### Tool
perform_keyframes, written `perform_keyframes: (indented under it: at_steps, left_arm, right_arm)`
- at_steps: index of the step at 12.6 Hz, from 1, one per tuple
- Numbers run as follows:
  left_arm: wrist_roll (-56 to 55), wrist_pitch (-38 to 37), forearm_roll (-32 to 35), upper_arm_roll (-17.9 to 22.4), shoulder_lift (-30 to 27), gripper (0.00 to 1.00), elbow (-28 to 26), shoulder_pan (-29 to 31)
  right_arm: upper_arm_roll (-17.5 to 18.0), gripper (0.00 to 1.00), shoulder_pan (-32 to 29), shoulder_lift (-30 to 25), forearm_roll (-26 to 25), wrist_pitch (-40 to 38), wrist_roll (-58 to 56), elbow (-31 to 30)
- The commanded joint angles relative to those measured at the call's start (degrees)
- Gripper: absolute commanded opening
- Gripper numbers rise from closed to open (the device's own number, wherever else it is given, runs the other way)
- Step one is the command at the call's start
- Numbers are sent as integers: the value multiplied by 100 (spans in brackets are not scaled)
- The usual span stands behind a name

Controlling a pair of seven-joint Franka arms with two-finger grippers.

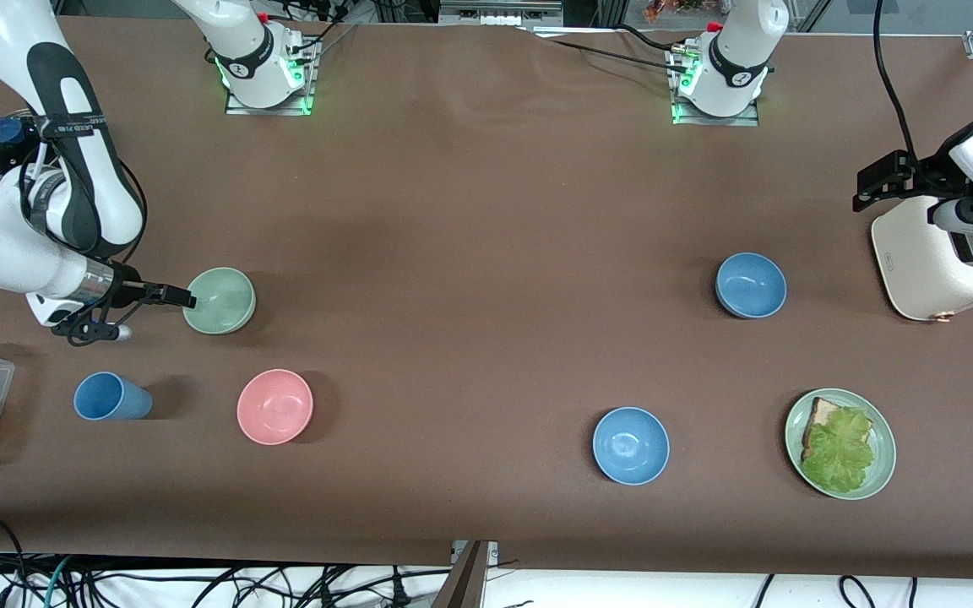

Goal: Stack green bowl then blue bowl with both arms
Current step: 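Reach the right gripper down to the light green bowl's rim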

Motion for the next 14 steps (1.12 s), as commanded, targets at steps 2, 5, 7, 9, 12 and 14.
perform_keyframes:
  at_steps: [2, 5, 7, 9, 12, 14]
  left_arm:
    - [-68, -106, 137, -34, 70, 100, 161, 16]
    - [-68, -106, 137, -34, 70, 100, 161, 16]
    - [-77, -106, 137, -34, 70, 100, 161, 7]
    - [-68, -115, 137, -43, 70, 100, 161, 7]
    - [-77, -115, 128, -43, 70, 100, 161, 7]
    - [-68, -115, 128, -43, 70, 100, 161, 16]
  right_arm:
    - [72, 99, -68, -7, 233, 438, -364, -388]
    - [72, 99, -77, 73, 337, 439, -618, -467]
    - [72, 98, -77, 116, 592, 439, -856, -494]
    - [63, 51, -77, 117, 628, 404, -865, -494]
    - [63, 19, -77, 117, 628, 377, -874, -494]
    - [72, 0, -68, 117, 628, 351, -865, -467]
